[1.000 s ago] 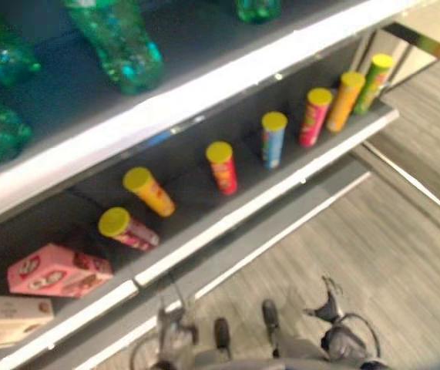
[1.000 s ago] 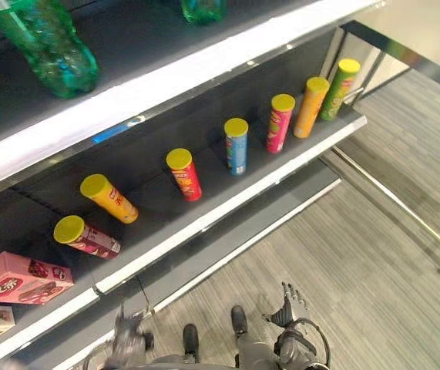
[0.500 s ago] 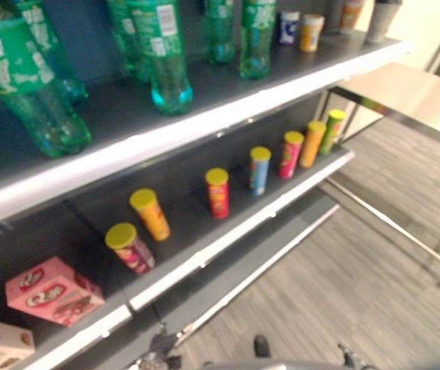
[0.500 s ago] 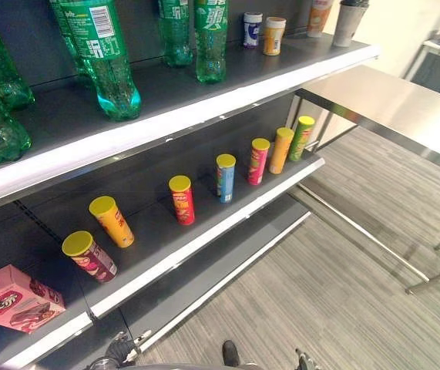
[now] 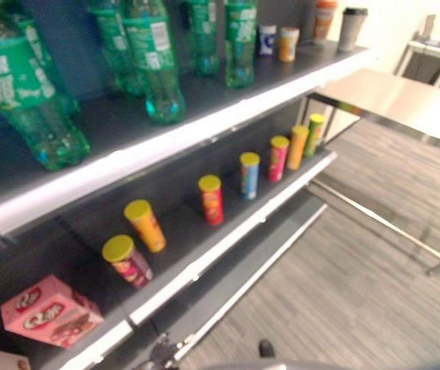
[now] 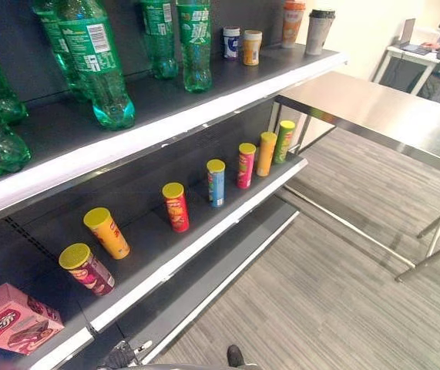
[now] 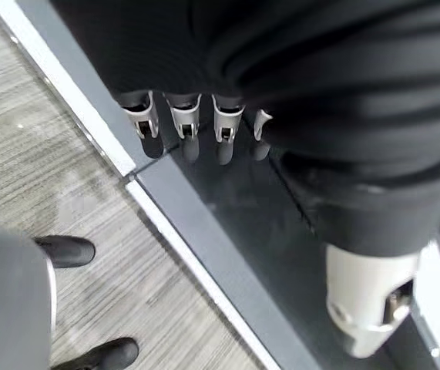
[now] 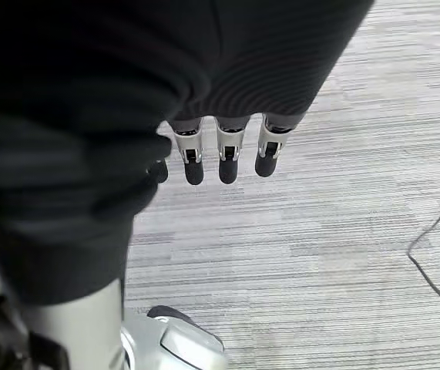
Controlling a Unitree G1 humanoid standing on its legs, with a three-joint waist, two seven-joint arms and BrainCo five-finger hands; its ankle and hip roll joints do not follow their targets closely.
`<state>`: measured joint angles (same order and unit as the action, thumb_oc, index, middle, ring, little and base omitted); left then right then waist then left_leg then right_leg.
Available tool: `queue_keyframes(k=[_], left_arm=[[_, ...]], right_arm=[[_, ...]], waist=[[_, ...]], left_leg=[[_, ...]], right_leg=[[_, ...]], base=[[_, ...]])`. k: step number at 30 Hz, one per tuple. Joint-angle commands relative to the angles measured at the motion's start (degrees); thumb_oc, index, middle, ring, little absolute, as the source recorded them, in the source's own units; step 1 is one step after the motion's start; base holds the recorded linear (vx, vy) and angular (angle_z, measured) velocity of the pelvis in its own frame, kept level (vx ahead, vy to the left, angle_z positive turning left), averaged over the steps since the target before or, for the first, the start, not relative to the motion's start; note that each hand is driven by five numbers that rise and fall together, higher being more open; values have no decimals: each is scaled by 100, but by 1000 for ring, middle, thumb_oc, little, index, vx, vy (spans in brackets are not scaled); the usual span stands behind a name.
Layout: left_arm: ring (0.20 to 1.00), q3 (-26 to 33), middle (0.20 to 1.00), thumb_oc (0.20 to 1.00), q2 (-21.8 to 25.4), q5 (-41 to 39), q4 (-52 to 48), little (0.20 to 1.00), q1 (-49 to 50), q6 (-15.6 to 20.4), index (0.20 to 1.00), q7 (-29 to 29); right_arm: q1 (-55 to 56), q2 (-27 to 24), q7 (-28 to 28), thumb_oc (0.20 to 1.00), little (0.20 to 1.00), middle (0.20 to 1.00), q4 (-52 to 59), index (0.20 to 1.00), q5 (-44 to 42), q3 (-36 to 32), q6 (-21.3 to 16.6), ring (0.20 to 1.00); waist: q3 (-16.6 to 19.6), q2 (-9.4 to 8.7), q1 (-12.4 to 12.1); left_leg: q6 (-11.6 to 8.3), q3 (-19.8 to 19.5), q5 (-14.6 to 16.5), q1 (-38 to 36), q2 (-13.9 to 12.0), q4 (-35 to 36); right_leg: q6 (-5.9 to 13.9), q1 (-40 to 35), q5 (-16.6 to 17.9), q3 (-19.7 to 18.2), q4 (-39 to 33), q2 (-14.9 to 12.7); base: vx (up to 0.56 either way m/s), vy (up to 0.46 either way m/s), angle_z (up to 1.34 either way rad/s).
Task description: Put the goods on the table back onto the shelves and tidy them up.
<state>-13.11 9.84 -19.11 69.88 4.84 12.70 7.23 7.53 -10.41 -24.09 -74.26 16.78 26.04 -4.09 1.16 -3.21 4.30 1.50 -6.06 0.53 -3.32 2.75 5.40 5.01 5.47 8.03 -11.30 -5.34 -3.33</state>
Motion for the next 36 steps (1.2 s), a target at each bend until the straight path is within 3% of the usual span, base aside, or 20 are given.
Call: queue_keyframes(k=[1,5,6,7,8,9,11,12,16,20,22,23,24,25,26,28,29,30,31,36], left_arm=[[1000,176,1000,1000,-2,173,205,1000,-145,59,1000,39],[1000,58,1000,1000,19,338,310,1000,-281,39,1000,100],[1000,-6,1000,1000,58,370,310,1000,-392,28,1000,105],[1000,-6,1000,1000,59,369,311,1000,-396,28,1000,105],[1000,16,1000,1000,62,289,201,1000,-444,-11,1000,80],[1000,17,1000,1000,61,288,200,1000,-445,-12,1000,80],[1000,113,1000,1000,20,136,122,1000,-375,-29,1000,68],[1000,212,1000,1000,15,115,77,1000,-319,-69,1000,70],[1000,97,1000,1000,104,286,105,1000,-435,-128,1000,134],[1000,42,1000,1000,198,318,104,1000,-626,-132,1000,216],[1000,65,1000,1000,206,395,94,1000,-684,-105,1000,339],[1000,65,1000,1000,206,395,94,1000,-684,-105,1000,340],[1000,105,1000,1000,169,100,-8,1000,-664,10,1000,372],[1000,148,1000,1000,156,-120,-134,1000,-636,64,1000,367],[1000,145,1000,1000,155,-125,-138,1000,-631,63,1000,365],[1000,249,1000,1000,109,-385,-235,1000,-590,59,1000,403],[1000,305,1000,1000,67,-465,-172,1000,-627,-20,1000,436],[1000,306,1000,1000,68,-465,-172,1000,-627,-20,1000,436],[1000,517,1000,1000,57,-658,-14,1000,-617,-22,1000,282],[1000,749,1000,1000,-29,-769,286,1000,-394,-86,1000,283]], right_arm=[[-377,22,-31,1000,1000,1000,119,1000,-123,-106,-22,1000],[-524,-16,-57,1000,1000,1000,197,1000,138,138,9,1000],[-661,-32,-34,1000,1000,1000,195,1000,236,228,45,1000],[-664,-30,-34,1000,1000,1000,194,1000,236,227,45,1000],[-867,-82,-27,1000,1000,1000,226,1000,312,291,119,1000],[-868,-84,-27,1000,1000,1000,226,1000,312,290,120,1000],[-963,-95,-89,1000,1000,1000,101,1000,327,181,209,1000],[-952,-96,-159,1000,1000,1000,-105,1000,146,-134,295,1000],[-767,-66,-174,1000,1000,1000,-205,1000,-240,-519,375,1000],[-560,-42,-100,1000,1000,1000,-88,1000,-466,-605,357,1000],[-476,-27,-89,1000,1000,1000,-109,1000,-554,-614,293,1000],[-476,-27,-89,1000,1000,1000,-109,1000,-554,-615,293,1000],[-470,-95,-136,1000,1000,1000,-101,1000,-615,-610,221,1000],[-445,-143,-176,1000,1000,1000,-79,1000,-689,-613,168,1000],[-443,-147,-176,1000,1000,1000,-78,1000,-691,-612,167,1000],[-484,-232,-262,1000,1000,1000,-18,1000,-852,-602,75,1000],[-602,-281,-243,1000,1000,1000,-12,1000,-989,-538,84,1000],[-603,-280,-243,1000,1000,1000,-12,1000,-989,-537,84,1000],[-756,-329,-152,1000,1000,1000,-259,1000,-890,-450,148,1000],[-621,-366,-134,1000,1000,1000,-379,1000,-948,-546,130,1000]], waist=[[-249,24,-66],[-571,-15,-91],[-720,1,-268],[-713,-5,-262],[-757,65,-512],[-770,71,-506],[-698,136,-697],[-571,134,-742],[-320,24,-689],[-144,-73,-568],[-8,-112,-471],[-10,-110,-474],[-9,53,-410],[-37,103,-412],[-35,131,-412],[-192,72,-547],[-425,-271,-849],[-406,-268,-827],[-659,-359,-1218],[-579,-33,-1466]], left_leg=[[31,-239,449,-135,76,-47],[64,87,503,-84,21,-114],[-14,435,522,23,-99,-159],[-14,430,516,39,-92,-163],[-169,935,433,163,-321,-154],[-172,927,434,147,-327,-150],[-278,1477,457,45,-580,-110],[-309,1941,456,-62,-740,-90],[-434,2280,443,-176,-935,-81],[-652,2463,377,-266,-1216,-84],[-1038,2787,194,-546,-1724,-120],[-1039,2789,194,-548,-1726,-120],[-1342,2879,-582,-548,-2353,-436],[-1381,2831,-1073,-474,-2606,-772],[-1411,2818,-1089,-467,-2653,-783],[-1229,2206,-1851,47,-3053,-1931],[-503,718,-1468,1162,-2267,-3291],[-501,692,-1461,1207,-2264,-3314],[-194,-249,-443,1991,-522,-3861],[-420,516,-702,2307,-811,-1501]], right_leg=[[436,157,-29,-69,298,-38],[457,539,55,111,491,48],[441,753,-1,1176,635,-231],[443,766,2,1178,636,-239],[359,539,-269,3231,683,-825],[358,519,-273,3241,680,-821],[413,242,-405,4116,809,-1172],[540,113,-117,4246,947,-1674],[877,-154,820,3884,822,-2465],[943,-241,998,3385,610,-2475],[943,-227,315,3192,388,-1993],[943,-227,315,3190,389,-1991],[748,-183,-58,3041,355,-1444],[630,-230,-205,3004,298,-1165],[608,-238,-215,3016,293,-1121],[240,-382,-475,2820,172,-596],[-35,-362,-444,2479,83,-474],[-33,-345,-444,2499,84,-475],[-67,-621,-618,1759,173,-364],[-95,-1159,-1163,2056,94,-271]], base=[[0,0,0],[-121,-28,-8],[-291,-81,-47],[-267,-109,-101],[-126,-60,-139],[-120,-121,-171],[-53,-130,-174],[-54,-209,-193],[56,-274,-151],[128,-404,-63],[226,-458,-79],[285,-612,-92],[213,-470,-54],[214,-484,-102],[155,-335,-113],[194,-558,-124],[155,-564,-75],[437,-508,-161],[349,-130,-171],[532,59,-82]])
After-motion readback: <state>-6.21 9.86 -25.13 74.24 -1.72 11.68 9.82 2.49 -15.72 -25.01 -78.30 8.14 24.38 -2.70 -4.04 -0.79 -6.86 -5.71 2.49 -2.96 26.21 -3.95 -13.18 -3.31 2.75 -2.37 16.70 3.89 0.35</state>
